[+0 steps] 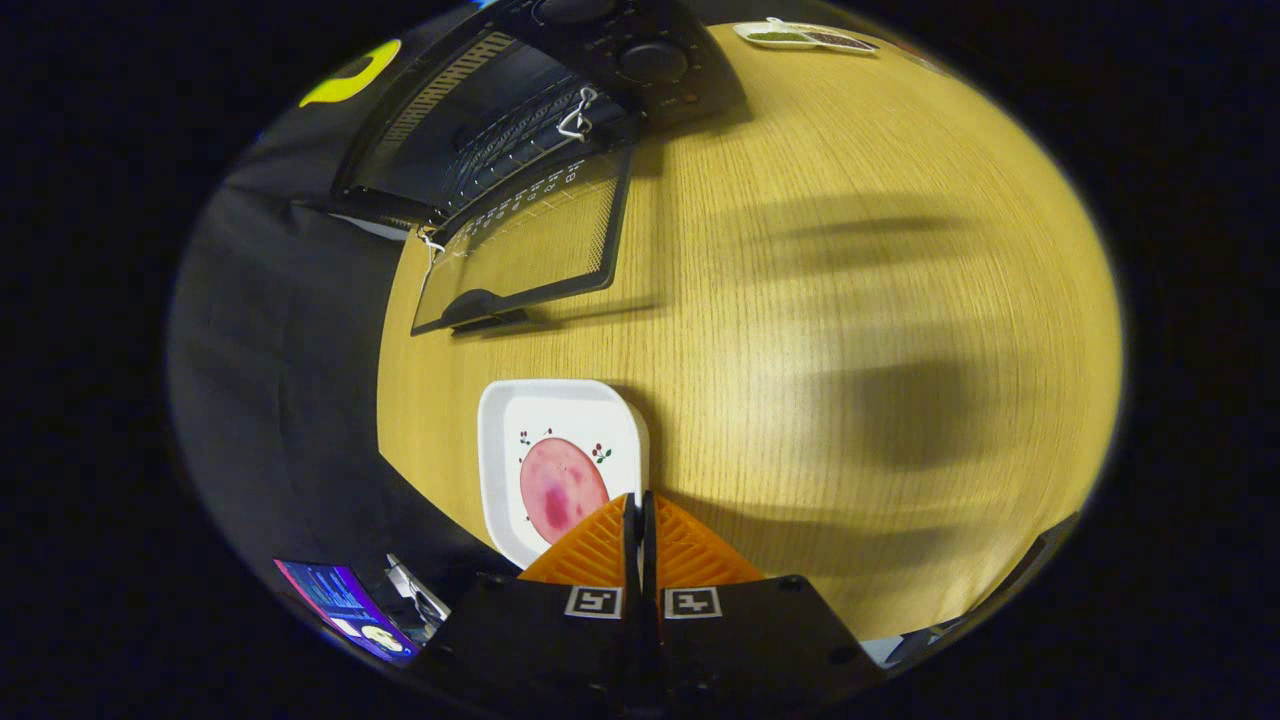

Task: Open the toaster oven, put the food inside, and close the toaster oven door.

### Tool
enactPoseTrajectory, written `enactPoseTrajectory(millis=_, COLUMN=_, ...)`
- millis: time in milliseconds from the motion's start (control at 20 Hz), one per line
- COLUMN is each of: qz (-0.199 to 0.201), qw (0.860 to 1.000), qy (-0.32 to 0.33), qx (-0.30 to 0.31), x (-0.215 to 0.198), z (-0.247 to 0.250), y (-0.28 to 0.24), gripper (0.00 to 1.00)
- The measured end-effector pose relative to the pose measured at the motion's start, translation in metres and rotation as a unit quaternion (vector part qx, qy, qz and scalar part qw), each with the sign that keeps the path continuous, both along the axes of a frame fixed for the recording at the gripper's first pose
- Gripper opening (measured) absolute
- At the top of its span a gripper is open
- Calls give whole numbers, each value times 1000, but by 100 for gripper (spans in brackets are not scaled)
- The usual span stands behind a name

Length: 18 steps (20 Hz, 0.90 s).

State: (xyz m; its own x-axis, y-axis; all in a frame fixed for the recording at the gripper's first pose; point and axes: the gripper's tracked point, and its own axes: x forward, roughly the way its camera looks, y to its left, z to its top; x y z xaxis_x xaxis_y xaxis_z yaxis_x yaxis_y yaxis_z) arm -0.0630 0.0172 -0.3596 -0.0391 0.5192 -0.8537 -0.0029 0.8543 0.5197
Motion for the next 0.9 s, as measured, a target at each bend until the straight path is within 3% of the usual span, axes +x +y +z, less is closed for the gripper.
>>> enactPoseTrajectory(millis=400, qz=-56, qw=997, qy=-5, qx=51, x=-11, z=35, y=27, gripper=2)
enactPoseTrajectory(millis=900, qz=-204, qw=973, qy=-57, qx=90, x=4, z=76, y=87, gripper=1)
